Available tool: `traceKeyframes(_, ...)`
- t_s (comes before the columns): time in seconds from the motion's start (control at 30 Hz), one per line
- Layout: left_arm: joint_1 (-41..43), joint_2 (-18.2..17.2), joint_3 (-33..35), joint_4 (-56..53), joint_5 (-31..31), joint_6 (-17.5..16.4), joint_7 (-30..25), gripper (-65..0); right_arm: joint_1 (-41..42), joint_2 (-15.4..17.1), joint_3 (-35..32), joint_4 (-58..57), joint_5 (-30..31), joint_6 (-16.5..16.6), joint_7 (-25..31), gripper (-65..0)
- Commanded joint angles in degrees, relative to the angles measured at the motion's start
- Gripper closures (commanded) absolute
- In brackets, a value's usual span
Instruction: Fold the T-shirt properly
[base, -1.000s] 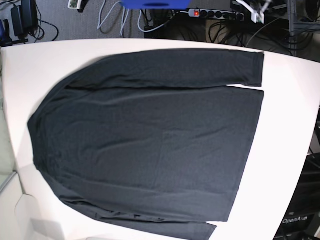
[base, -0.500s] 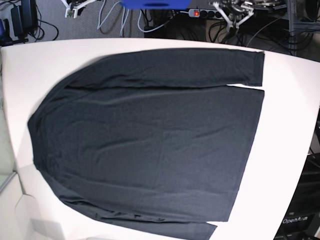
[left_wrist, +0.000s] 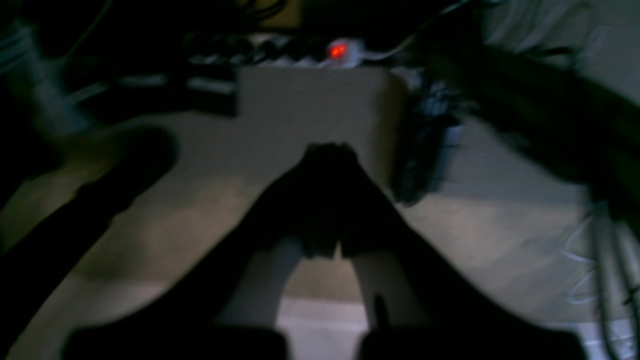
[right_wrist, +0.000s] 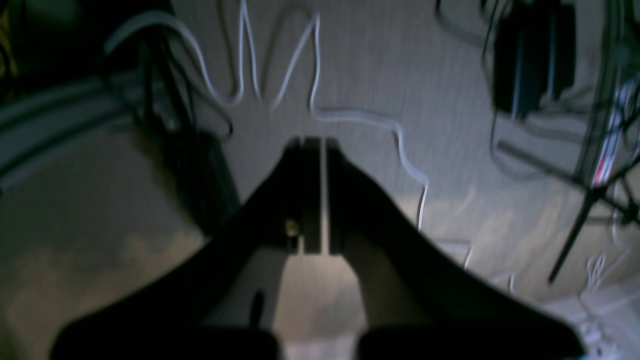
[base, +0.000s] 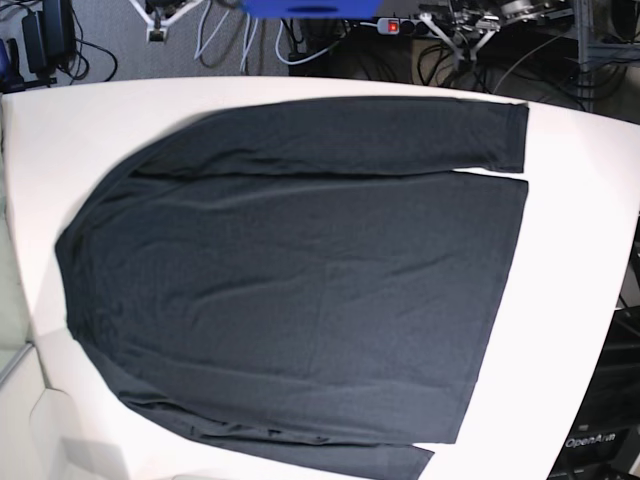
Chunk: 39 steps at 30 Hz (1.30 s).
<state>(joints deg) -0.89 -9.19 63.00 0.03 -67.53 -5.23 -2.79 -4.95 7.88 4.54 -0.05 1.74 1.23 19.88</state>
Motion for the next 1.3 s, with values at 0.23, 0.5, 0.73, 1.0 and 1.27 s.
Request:
traceKeyframes(0.23,-0.4,1.3,0.1,0.0,0.1,2.4,-0.1,0.0,0.6,0.3,-0.4,0.1,-0.1,-0.8,-2.3,-1.5)
traceKeyframes(0.5,-1.4,1.1,1.7,0.0,2.0,2.4,-0.1,0.0,0.6,0.3,-2.6,0.1,0.0,-0.8,-4.2,-2.9)
traceKeyframes(0.73,-1.1,1.3,5.3,0.0,3.0,2.4,-0.4,0.0,0.4,-0.9,-2.7,0.1,0.0,-0.8,-4.2,-2.9)
traceKeyframes(1.0,-1.1,1.3,5.8,0.0,2.9,2.4,-0.4,0.0,0.3,-1.0,-2.4,0.1,0.2,-0.8,-4.1,-2.7)
traceKeyframes(1.27,-1.1,1.4,6.0,0.0,3.0,2.4,-0.9,0.0,0.2,-1.6,-2.3,0.1,0.3,-0.8,-3.7,-2.4)
